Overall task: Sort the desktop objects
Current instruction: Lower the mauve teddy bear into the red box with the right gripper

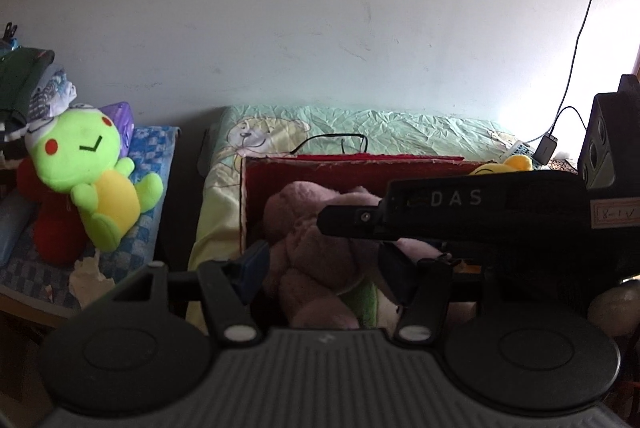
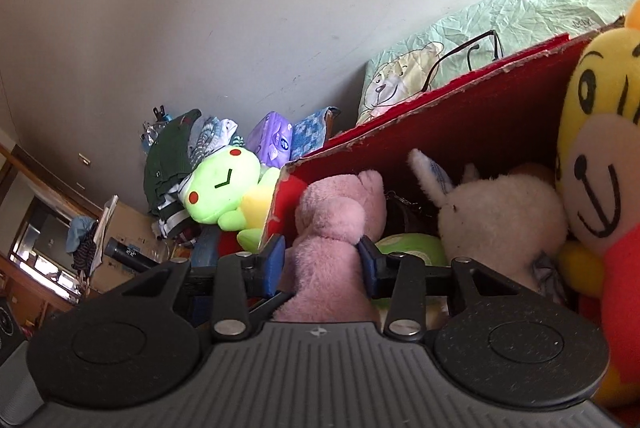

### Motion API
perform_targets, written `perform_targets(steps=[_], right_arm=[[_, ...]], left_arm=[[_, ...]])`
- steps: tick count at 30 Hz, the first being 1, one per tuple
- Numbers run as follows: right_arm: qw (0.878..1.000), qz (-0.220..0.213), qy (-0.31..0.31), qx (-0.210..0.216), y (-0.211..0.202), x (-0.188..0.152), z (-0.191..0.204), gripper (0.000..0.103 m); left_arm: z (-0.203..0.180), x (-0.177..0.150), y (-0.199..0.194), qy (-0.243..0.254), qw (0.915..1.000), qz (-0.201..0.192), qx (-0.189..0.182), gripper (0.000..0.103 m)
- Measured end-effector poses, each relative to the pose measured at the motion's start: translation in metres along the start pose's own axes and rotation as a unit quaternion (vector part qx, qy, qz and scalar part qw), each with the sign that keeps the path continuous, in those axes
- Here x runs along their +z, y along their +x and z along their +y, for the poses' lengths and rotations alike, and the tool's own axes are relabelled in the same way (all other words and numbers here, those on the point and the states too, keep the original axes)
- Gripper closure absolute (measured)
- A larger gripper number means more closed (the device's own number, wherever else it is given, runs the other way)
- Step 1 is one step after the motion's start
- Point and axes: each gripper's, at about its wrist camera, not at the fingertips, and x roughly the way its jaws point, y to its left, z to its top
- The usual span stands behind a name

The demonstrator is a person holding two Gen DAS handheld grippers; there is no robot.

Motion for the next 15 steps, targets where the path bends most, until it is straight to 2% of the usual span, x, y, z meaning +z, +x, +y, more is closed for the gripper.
perform_targets(steps=[8,12,15], right_arm=[[0.996,0.045,0.060,0.045,-0.013,0.003,-0.011,0.059],[0.994,0.070,0.067,0.056,-0.023,0.001,-0.016,0.072],[0.991,0.080,0.083,0.065,-0.026,-0.003,-0.020,0.075]], left_arm=[[0.006,-0.006,-0.006,-0.016,0.9998,0.003,0.007,0.042],[0.009,-0.006,-0.006,-0.016,0.9997,0.004,0.016,0.042],[0.008,-0.007,-0.010,-0.016,0.9998,0.003,0.012,0.042]])
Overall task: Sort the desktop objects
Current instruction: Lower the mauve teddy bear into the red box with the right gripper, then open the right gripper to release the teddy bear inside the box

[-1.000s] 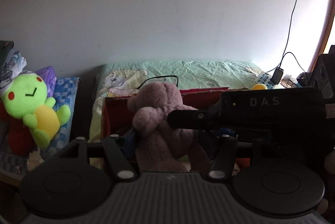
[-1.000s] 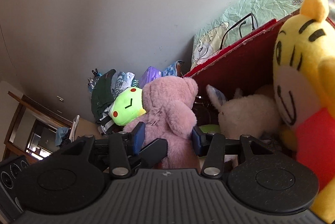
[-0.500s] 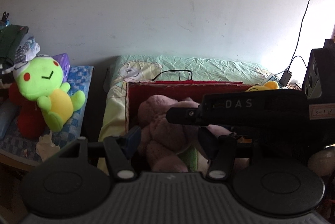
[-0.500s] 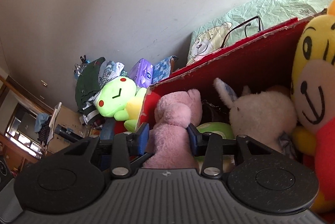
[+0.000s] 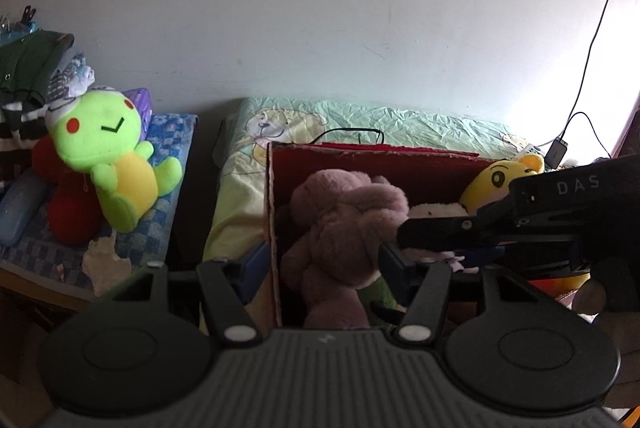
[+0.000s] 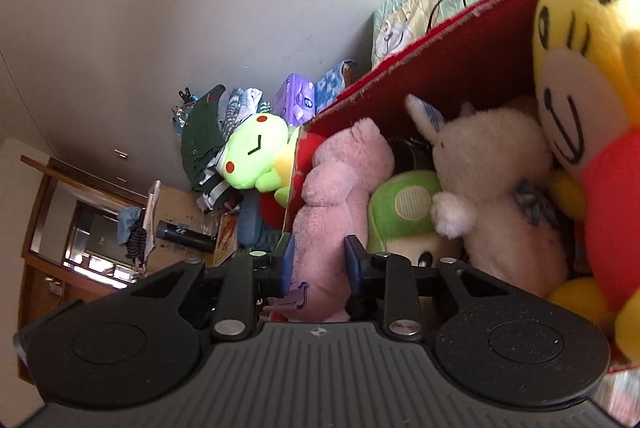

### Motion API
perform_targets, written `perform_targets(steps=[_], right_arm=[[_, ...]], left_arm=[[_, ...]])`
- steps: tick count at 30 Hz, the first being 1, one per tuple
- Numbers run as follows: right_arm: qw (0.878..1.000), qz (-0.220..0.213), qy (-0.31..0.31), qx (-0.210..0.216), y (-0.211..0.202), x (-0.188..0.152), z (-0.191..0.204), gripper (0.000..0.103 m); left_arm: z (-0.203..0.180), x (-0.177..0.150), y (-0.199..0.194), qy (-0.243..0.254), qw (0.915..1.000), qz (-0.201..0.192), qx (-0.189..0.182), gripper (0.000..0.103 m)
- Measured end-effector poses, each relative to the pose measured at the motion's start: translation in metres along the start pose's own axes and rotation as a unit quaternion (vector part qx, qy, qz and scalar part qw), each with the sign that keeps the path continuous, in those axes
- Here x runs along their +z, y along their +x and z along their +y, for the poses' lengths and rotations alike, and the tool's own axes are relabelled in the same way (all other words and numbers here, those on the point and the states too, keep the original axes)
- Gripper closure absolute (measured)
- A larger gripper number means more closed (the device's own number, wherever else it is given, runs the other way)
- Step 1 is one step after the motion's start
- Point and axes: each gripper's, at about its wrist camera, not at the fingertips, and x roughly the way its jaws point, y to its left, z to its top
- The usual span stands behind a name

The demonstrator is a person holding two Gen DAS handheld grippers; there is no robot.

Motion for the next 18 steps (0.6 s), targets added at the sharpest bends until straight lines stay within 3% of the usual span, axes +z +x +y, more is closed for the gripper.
perform_targets(steps=[7,11,14,18], right_arm=[[1.000,0.007,0.003,-0.006,0.018,-0.005,0.004,0.075],[0.999,0.036,0.014,-0.006,0.043,-0.009,0.000,0.076],[0.999,0.048,-0.002,-0.014,0.056,-0.016,0.004,0.075],[0.998,0.060,-0.005,-0.014,0.054,-0.014,0.004,0.071]], left_arm=[[0.004,-0.005,-0.010,-0.006,0.9998,0.000,0.021,0.042],[0.011,-0.010,-0.015,-0.021,0.9996,0.006,0.019,0.042],[0.010,-0.013,-0.015,-0.013,0.9990,0.011,0.043,0.043],[0.014,-0.015,-0.015,-0.026,0.9989,0.013,0.036,0.043]])
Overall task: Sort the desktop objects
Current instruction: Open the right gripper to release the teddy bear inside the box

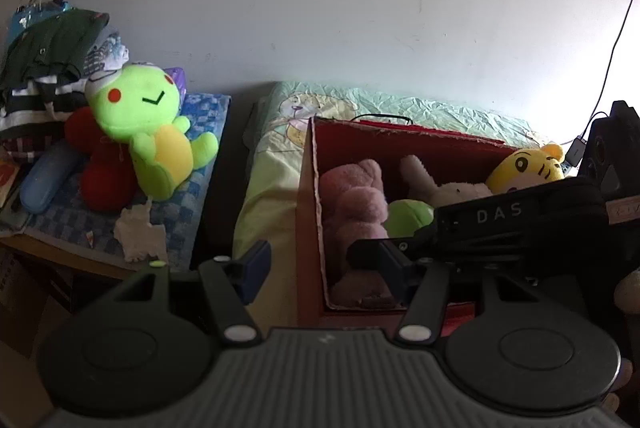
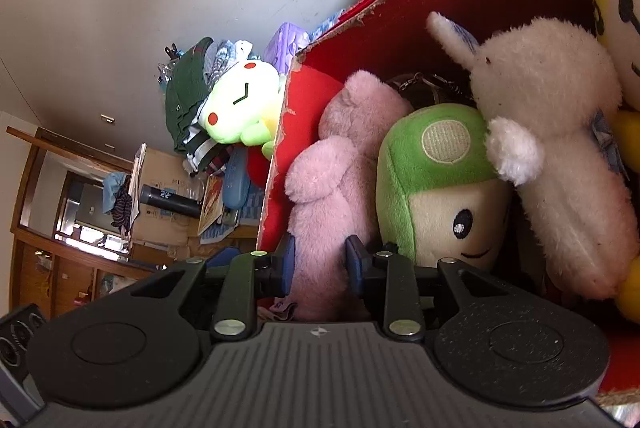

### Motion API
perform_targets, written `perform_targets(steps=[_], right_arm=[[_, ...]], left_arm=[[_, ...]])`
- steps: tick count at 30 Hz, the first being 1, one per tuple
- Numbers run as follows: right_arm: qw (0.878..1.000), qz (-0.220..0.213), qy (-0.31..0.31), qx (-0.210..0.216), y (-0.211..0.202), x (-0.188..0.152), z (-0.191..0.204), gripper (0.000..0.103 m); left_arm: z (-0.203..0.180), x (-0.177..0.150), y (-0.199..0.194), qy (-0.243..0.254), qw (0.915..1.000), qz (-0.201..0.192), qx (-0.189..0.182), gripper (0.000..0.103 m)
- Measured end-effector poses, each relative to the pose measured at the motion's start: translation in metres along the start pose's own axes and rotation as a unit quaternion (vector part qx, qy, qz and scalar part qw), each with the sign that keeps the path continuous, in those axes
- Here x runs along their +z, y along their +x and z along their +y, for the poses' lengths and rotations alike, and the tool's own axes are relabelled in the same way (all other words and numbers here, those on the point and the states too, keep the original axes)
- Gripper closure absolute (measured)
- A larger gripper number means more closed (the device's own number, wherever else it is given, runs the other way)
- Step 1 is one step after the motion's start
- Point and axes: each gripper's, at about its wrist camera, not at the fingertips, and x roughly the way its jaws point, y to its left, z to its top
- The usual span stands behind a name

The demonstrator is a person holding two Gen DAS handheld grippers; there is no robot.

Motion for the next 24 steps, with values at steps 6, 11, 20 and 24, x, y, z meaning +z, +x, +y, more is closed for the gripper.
perform_targets(steps=[6,11,20,24], right_arm=[[0.999,-0.047,0.003,0.015,-0.029,0.004,-0.007,0.074],[0.999,-0.045,-0.019,-0.010,-0.025,0.004,-0.002,0.076],[0.997,-0.045,-0.037,-0.044,-0.022,0.000,-0.004,0.079],[0.997,-0.047,-0.037,-0.049,-0.024,-0.002,-0.008,0.082]], left_arm=[[-0.009,0.005,0.007,0.009,1.0000,0.001,0.001,0.043],[-0.014,0.004,0.020,0.021,0.9994,0.023,0.018,0.037],[-0.019,0.004,0.026,0.026,0.9980,0.044,0.037,0.033],[-0.019,0.004,0.030,0.014,0.9975,0.058,0.039,0.031]])
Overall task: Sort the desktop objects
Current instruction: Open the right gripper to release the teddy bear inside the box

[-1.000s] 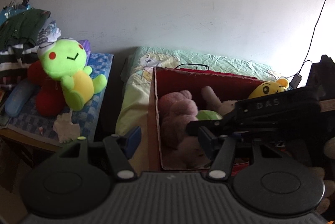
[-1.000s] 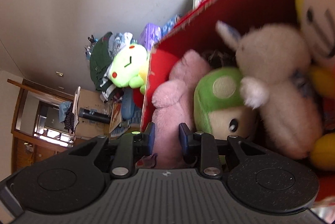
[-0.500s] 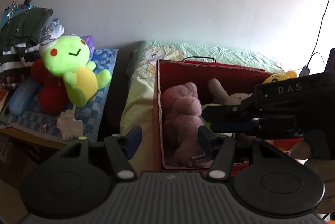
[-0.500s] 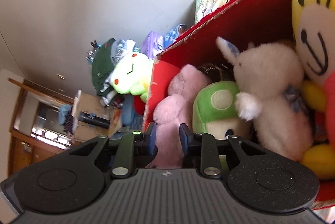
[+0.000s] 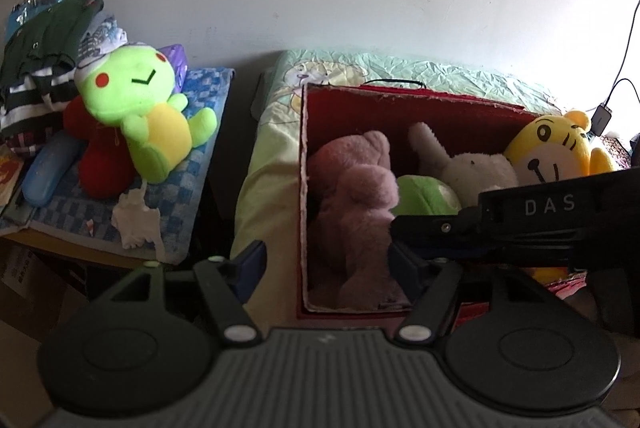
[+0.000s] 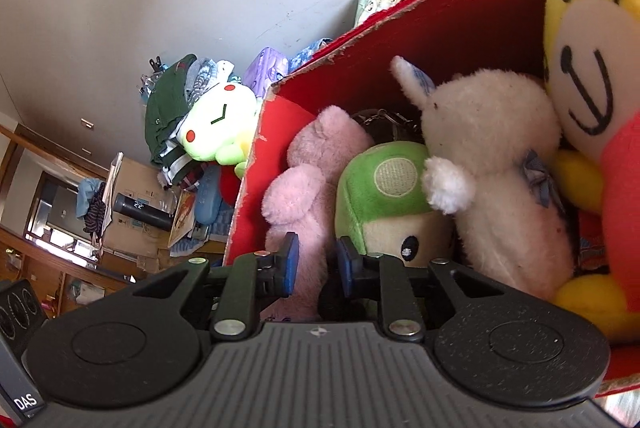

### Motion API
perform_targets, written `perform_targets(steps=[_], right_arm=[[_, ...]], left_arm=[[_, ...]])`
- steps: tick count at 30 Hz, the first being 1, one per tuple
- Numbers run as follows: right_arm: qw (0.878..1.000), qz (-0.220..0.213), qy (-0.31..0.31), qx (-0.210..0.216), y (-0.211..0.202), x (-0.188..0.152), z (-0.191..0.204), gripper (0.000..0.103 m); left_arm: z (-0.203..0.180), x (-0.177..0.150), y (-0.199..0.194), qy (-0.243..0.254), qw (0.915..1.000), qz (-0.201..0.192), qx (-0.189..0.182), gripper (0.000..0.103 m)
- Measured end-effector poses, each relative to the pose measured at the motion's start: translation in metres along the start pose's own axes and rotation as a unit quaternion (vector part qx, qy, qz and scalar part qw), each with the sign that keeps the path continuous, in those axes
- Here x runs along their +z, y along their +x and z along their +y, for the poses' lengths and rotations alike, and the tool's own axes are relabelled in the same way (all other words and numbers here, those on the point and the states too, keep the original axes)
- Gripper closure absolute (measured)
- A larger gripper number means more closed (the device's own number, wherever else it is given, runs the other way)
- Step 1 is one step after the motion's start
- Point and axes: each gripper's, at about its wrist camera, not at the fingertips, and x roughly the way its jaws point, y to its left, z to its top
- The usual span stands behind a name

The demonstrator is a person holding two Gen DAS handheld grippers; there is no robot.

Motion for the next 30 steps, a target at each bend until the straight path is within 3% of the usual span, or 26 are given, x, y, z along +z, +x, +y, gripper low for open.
perform_targets(steps=[5,12,23,30], right_arm=[[1.000,-0.008,-0.020,-0.005,-0.006,-0.004,0.000,0.083],[0.999,-0.040,-0.016,-0.009,-0.024,-0.004,-0.003,0.078],[0.998,-0.061,-0.013,-0.006,-0.042,-0.004,-0.009,0.075],[0.996,-0.080,-0.026,-0.007,-0.052,-0.003,-0.006,0.075]], left_arm=[[-0.008,0.003,0.001,-0.002,0.9999,0.010,0.014,0.032],[-0.026,0.009,-0.011,0.012,0.9992,0.001,0.038,0.047],[-0.047,0.018,-0.018,0.053,0.9934,-0.009,0.101,0.049],[-0.068,0.024,-0.020,0.070,0.9936,-0.013,0.087,0.049]])
